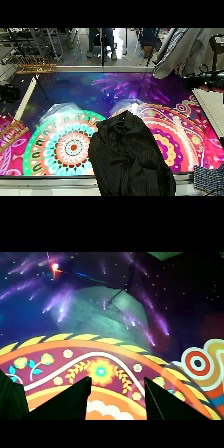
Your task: Fold the clothes and pants, and hang the long-sleeved shirts on hangers.
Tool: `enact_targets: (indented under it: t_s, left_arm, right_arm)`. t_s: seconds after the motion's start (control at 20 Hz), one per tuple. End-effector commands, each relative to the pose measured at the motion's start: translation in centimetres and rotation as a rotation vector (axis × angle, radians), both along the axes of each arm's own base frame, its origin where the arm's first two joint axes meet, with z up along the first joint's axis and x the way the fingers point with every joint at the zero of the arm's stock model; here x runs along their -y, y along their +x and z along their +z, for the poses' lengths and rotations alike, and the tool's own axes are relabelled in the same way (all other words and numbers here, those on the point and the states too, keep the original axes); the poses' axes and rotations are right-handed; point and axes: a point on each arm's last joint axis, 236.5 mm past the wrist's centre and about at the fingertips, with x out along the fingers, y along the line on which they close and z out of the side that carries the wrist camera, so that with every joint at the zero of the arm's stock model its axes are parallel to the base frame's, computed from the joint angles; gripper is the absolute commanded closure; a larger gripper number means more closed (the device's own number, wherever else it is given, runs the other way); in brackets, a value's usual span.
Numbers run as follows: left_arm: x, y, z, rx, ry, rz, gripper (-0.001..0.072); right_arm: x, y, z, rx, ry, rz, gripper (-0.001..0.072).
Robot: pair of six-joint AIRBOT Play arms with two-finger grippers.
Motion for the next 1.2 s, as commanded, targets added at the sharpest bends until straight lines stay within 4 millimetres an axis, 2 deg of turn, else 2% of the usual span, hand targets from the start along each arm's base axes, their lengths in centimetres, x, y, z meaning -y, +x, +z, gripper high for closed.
enact_targets:
  t_s: [0.0, 0.7, 0.75, 0.8, 0.9, 0.95, 1.0, 1.05, 1.1, 1.15]
  left_arm:
    - [0.0, 0.0, 0.1, 0.002, 0.000, 0.001, 0.0268]
    - [0.2, 0.1, 0.0, 0.004, -0.010, -0.005, 0.0267]
    - [0.7, 0.5, 0.0, 0.020, -0.032, -0.021, 0.0267]
    - [1.4, 1.4, 0.4, 0.056, -0.043, -0.056, 0.0267]
    - [2.5, 1.8, 0.2, 0.079, -0.098, -0.070, 0.0260]
    - [2.9, 2.0, 0.1, 0.097, -0.137, -0.058, 0.0261]
    - [3.1, 2.1, -0.1, 0.118, -0.179, -0.028, 0.0261]
    - [3.1, 2.1, -0.5, 0.128, -0.215, 0.008, 0.0261]
    - [3.2, 1.9, -1.0, 0.126, -0.247, 0.036, 0.0261]
    - [3.2, 2.0, -1.5, 0.115, -0.256, 0.046, 0.0261]
  right_arm:
    - [-0.1, 0.0, 0.0, -0.001, 0.000, 0.001, 0.0317]
    - [-0.1, 0.1, 0.0, 0.002, 0.008, -0.001, 0.0317]
    - [-0.9, 0.6, 0.6, 0.035, 0.064, -0.001, 0.0317]
    - [-2.5, 0.9, 1.3, 0.063, 0.182, 0.001, 0.0318]
    - [-5.2, 0.8, 2.5, 0.083, 0.306, 0.061, 0.0327]
    - [-6.0, 0.5, 2.5, 0.072, 0.307, 0.097, 0.0401]
    - [-6.1, -0.1, 1.7, 0.036, 0.263, 0.127, 0.0525]
    - [-5.5, -0.7, 0.6, -0.007, 0.192, 0.142, 0.0495]
    - [-4.1, -1.2, -0.4, -0.051, 0.124, 0.119, 0.0372]
    - [-2.5, -1.8, -1.3, -0.097, 0.061, 0.081, 0.0338]
